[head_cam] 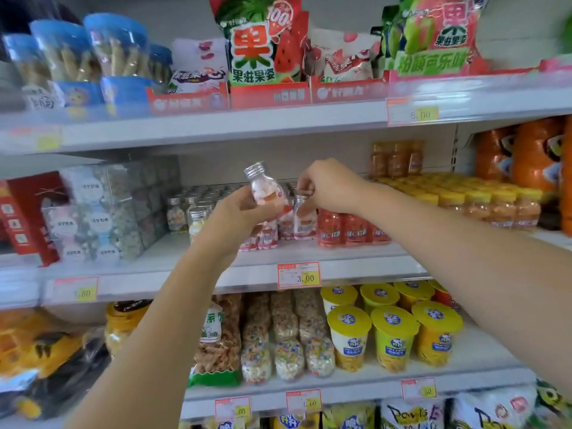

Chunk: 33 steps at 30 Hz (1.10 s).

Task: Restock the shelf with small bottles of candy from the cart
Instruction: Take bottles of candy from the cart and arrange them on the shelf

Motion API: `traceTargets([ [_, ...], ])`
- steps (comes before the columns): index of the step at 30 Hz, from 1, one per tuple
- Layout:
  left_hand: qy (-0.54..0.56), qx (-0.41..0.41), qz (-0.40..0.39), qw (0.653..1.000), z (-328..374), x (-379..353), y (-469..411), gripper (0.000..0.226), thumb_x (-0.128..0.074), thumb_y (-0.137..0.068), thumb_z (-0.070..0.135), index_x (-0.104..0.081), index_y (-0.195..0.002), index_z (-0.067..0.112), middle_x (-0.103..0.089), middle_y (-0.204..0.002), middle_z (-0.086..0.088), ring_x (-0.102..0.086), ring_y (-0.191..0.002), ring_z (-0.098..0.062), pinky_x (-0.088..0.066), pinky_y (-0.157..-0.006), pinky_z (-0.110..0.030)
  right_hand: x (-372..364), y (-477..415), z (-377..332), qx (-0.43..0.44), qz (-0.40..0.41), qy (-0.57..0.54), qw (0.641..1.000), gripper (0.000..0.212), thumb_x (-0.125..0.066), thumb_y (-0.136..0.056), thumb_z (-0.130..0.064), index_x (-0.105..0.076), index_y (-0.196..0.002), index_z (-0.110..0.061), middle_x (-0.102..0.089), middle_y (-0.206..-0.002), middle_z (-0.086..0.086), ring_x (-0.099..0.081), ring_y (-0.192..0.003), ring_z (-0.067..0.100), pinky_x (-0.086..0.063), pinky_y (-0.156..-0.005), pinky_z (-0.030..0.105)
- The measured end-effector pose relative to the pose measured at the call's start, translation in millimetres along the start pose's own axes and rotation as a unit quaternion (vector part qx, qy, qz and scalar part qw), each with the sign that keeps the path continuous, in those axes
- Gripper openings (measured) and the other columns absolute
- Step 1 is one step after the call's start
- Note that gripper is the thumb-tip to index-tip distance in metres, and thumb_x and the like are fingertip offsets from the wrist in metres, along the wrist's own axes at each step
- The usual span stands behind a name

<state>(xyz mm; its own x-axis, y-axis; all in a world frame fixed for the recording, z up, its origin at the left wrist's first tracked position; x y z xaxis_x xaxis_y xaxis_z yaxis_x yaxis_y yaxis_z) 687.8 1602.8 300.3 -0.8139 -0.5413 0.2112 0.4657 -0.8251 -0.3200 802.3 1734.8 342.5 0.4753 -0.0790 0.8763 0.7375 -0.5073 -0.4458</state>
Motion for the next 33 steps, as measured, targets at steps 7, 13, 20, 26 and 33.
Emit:
traceTargets([
  [7,-0.338,-0.062,-0.024,0.939,15.0,-3.5,-38.6,0.033,-0.081,-0.070,0.035,-0.061,-0.086,0.014,-0.063,-0.070,0.005,-0.056,-0.059,-0.003,-0.038,-0.051,-0.016,-28.2,-17.3,15.8,-0.017,0.001,0.078,0.997,0.018,-0.073,-0.078,-0.008,-0.069,-0.095,-0.007,-0.070,-0.094,0.009,-0.064,-0.084,0.027,-0.054,-0.078,0.038],
  [13,-0.468,-0.095,-0.080,0.875,25.3,-10.0,-63.6,0.044,-0.082,-0.069,0.031,-0.060,-0.101,0.011,-0.059,-0.075,0.003,-0.052,-0.064,-0.011,-0.041,-0.055,-0.024,-27.1,-15.9,19.9,-0.017,-0.005,0.098,0.995,0.012,-0.069,-0.079,-0.008,-0.071,-0.091,-0.011,-0.068,-0.086,0.010,-0.060,-0.081,0.028,-0.049,-0.070,0.034],
  [20,-0.513,-0.134,-0.104,0.842,10.6,-17.0,-81.7,0.055,-0.081,-0.069,0.034,-0.057,-0.115,0.018,-0.063,-0.108,0.001,-0.054,-0.090,-0.015,-0.042,-0.079,-0.026,-30.5,-22.1,23.9,-0.016,0.001,0.110,0.994,0.015,-0.058,-0.080,0.001,-0.067,-0.083,-0.010,-0.066,-0.078,0.009,-0.059,-0.075,0.027,-0.047,-0.069,0.034],
  [26,-0.597,-0.120,-0.113,0.785,-4.5,-16.5,-93.9,0.062,-0.077,-0.065,0.054,-0.058,-0.113,0.019,-0.062,-0.109,0.006,-0.056,-0.106,-0.019,-0.031,-0.105,-0.044,-25.2,-17.9,23.1,-0.004,-0.002,0.113,0.994,0.025,-0.075,-0.078,-0.020,-0.055,-0.094,-0.019,-0.059,-0.084,-0.002,-0.053,-0.084,0.020,-0.036,-0.083,0.040],
  [33,-0.618,-0.152,-0.051,0.770,-14.5,-15.9,-94.2,0.068,-0.077,-0.062,0.057,-0.050,-0.116,0.028,-0.058,-0.110,0.005,-0.049,-0.111,-0.021,-0.028,-0.102,-0.041,-29.7,-3.9,18.7,0.010,-0.014,0.161,0.987,0.072,-0.081,-0.069,-0.025,-0.042,-0.129,-0.016,-0.064,-0.107,0.006,-0.052,-0.112,0.029,-0.025,-0.106,0.053],
])
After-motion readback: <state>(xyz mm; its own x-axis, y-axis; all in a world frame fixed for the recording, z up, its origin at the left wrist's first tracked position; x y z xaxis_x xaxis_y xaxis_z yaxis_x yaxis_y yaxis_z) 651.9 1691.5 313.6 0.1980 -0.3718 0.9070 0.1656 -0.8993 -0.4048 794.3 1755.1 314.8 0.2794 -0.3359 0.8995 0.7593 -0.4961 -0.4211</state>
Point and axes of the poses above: each hand's wrist, its own y-axis away from the middle knuckle, its own x-axis out of the back of the hand, z = x × y, the point moved 1 cm from there along -y, towards the middle knuckle
